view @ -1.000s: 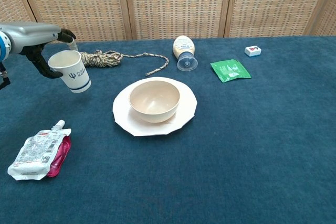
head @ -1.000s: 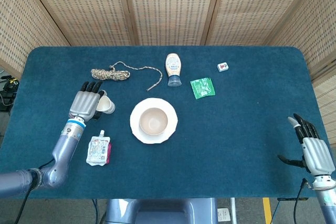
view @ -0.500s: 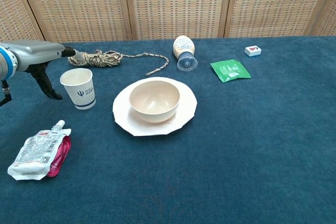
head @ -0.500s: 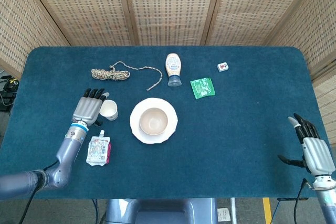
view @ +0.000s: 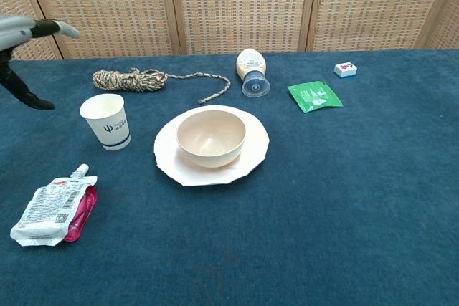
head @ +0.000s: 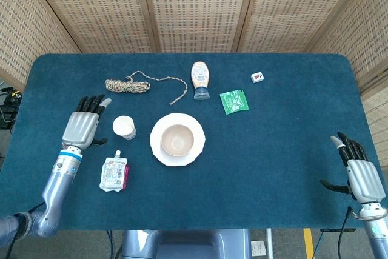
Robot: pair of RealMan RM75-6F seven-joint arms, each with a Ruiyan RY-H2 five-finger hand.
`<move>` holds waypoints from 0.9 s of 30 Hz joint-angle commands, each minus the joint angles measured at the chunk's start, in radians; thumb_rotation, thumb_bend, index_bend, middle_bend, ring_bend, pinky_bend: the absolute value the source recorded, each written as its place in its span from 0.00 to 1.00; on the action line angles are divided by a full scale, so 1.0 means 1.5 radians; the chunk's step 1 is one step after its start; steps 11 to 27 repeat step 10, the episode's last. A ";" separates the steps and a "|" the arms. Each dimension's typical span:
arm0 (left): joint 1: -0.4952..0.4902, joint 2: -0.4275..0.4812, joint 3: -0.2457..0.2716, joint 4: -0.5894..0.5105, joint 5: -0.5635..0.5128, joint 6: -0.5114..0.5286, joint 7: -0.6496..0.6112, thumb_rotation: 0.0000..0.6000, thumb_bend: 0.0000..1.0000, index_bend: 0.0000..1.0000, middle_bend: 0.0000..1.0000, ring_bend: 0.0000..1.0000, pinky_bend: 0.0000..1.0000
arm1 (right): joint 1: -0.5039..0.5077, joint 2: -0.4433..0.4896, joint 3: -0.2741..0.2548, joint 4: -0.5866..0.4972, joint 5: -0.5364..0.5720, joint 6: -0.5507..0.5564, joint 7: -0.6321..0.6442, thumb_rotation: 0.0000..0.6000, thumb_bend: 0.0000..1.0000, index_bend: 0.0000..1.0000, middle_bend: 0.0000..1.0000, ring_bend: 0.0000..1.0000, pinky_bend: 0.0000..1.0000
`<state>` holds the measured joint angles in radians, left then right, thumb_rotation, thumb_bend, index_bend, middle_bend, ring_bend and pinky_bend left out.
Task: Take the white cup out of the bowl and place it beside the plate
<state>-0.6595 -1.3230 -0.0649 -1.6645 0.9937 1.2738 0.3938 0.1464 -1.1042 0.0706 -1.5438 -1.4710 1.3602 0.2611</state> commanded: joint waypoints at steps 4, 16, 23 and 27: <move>0.164 -0.001 0.082 0.039 0.186 0.186 -0.151 1.00 0.14 0.00 0.00 0.00 0.00 | 0.003 -0.014 -0.004 -0.002 -0.001 -0.005 -0.041 1.00 0.06 0.00 0.00 0.00 0.00; 0.242 -0.010 0.110 0.105 0.239 0.256 -0.201 1.00 0.14 0.00 0.00 0.00 0.00 | 0.002 -0.022 -0.006 -0.014 -0.010 0.008 -0.073 1.00 0.06 0.00 0.00 0.00 0.00; 0.242 -0.010 0.110 0.105 0.239 0.256 -0.201 1.00 0.14 0.00 0.00 0.00 0.00 | 0.002 -0.022 -0.006 -0.014 -0.010 0.008 -0.073 1.00 0.06 0.00 0.00 0.00 0.00; 0.242 -0.010 0.110 0.105 0.239 0.256 -0.201 1.00 0.14 0.00 0.00 0.00 0.00 | 0.002 -0.022 -0.006 -0.014 -0.010 0.008 -0.073 1.00 0.06 0.00 0.00 0.00 0.00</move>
